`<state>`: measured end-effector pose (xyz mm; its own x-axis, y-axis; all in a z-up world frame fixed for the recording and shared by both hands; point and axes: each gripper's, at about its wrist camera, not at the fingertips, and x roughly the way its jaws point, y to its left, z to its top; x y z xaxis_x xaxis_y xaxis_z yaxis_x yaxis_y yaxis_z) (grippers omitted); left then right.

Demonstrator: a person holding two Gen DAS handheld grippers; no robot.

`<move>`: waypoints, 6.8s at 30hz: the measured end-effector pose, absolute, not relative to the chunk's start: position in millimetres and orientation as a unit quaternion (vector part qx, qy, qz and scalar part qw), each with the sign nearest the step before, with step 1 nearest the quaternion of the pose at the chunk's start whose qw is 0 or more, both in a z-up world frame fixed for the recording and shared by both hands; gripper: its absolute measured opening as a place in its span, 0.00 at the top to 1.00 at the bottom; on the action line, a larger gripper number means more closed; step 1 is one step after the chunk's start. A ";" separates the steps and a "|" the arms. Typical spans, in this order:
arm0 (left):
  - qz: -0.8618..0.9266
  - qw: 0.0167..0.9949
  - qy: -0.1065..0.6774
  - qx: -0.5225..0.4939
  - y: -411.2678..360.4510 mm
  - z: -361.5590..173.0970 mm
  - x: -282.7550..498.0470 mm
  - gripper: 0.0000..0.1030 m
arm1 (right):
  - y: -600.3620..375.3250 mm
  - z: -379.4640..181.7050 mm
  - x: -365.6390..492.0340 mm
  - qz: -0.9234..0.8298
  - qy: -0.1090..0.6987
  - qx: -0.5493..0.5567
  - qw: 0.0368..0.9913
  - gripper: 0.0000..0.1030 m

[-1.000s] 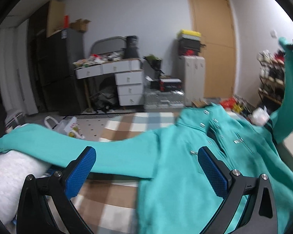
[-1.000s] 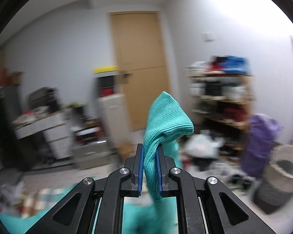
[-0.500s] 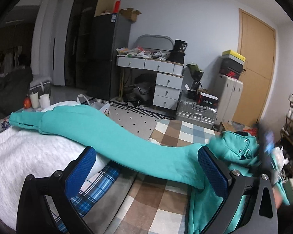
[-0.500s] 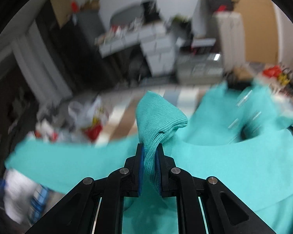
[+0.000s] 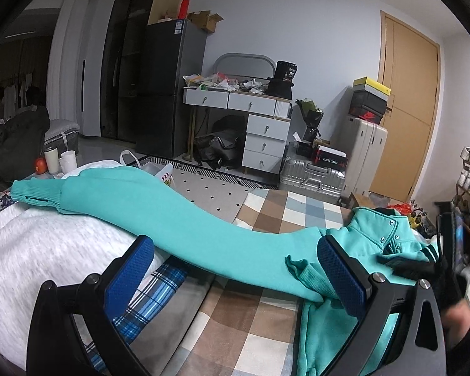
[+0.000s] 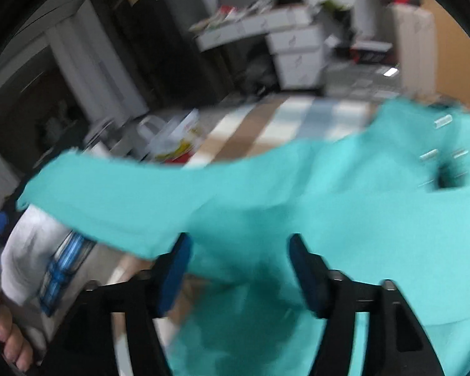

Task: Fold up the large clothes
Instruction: 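Carry the held sleeve across the sweatshirt body with the right gripper, then grasp the other sleeve cuff with the left gripper and lift it, then lay the held sleeve across the sweatshirt body and open the left gripper, then grasp the sweatshirt's hood edge with the right gripper and lift it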

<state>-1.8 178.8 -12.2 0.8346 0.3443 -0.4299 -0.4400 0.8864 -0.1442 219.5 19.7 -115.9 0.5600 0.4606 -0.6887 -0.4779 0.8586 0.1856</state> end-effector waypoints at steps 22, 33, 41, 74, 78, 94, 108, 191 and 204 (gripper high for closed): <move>0.240 0.935 0.238 -0.106 197.5 -10.8 -3.7 0.01 | -144.1 -86.4 148.6 0.138 0.334 0.087 0.928 0.25; 0.313 0.869 0.264 -0.277 344.2 11.1 -75.7 0.01 | -55.6 -39.4 -24.8 0.195 0.092 0.060 0.975 0.00; 0.299 0.832 0.293 -0.363 398.1 -2.8 -82.2 0.02 | -46.4 -96.9 22.6 0.224 0.250 0.110 0.935 0.00; 0.205 0.827 0.281 -0.442 406.0 -4.3 -42.3 0.81 | -83.4 -94.8 35.1 0.228 0.264 0.179 0.920 0.00; 0.190 0.798 0.275 -0.502 414.8 -22.9 -43.6 0.42 | -87.1 -95.3 34.8 0.227 0.267 0.182 0.919 0.00; 0.189 0.877 0.255 -0.361 381.6 54.8 -23.6 0.93 | -90.7 -94.6 37.5 0.221 0.274 0.180 0.918 0.00; -0.079 0.953 0.242 -0.166 105.1 183.0 105.9 0.94 | -139.5 -90.3 47.3 0.113 0.246 0.178 0.946 0.00; -0.053 0.885 0.431 -0.167 76.5 -47.9 109.9 0.14 | -151.1 -180.0 254.4 -0.032 0.476 -0.084 0.875 0.00; -0.077 0.870 0.471 -0.124 73.8 -60.9 118.0 0.14 | -145.2 -94.4 342.2 0.019 0.450 -0.071 0.890 0.00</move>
